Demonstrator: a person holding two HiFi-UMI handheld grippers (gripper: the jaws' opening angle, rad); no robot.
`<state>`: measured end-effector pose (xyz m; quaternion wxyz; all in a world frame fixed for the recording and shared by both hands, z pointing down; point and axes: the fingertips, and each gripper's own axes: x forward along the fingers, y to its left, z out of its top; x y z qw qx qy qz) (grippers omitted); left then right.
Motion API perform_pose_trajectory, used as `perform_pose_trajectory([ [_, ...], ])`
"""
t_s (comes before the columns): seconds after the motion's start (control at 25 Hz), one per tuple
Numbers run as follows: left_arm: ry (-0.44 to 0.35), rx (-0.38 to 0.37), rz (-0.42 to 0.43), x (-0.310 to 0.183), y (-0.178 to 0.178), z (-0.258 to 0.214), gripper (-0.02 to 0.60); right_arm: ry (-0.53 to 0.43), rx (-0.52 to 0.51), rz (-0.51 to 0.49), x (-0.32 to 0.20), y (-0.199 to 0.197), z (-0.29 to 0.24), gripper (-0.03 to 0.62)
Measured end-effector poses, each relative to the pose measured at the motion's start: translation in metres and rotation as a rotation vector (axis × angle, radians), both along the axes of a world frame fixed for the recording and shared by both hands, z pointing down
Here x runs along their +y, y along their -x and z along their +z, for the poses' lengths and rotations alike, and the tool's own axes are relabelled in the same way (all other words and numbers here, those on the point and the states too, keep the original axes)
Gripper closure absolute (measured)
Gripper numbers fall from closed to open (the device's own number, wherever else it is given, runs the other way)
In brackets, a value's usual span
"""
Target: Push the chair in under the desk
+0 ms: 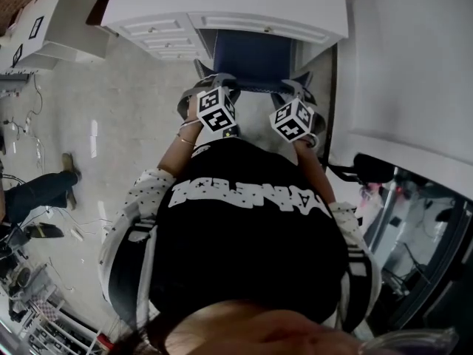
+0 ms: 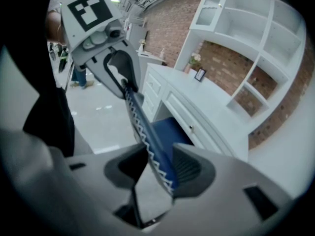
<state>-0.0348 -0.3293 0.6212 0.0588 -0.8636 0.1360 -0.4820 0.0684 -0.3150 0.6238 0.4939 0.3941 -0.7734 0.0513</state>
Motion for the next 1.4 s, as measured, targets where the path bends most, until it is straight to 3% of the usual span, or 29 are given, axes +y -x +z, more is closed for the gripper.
perform_pose_trajectory([
  [0.76, 0.003, 0.025, 0.08, -0.039, 0.002, -0.001, 0.446, -0.001, 0.02, 0.077, -0.039, 0.002, 0.0, 0.414],
  [1.4, -0.003, 0.014, 0.04, -0.075, -0.006, 0.001, 0.445, 0.0, 0.021, 0.044, -0.075, -0.006, 0.003, 0.414],
])
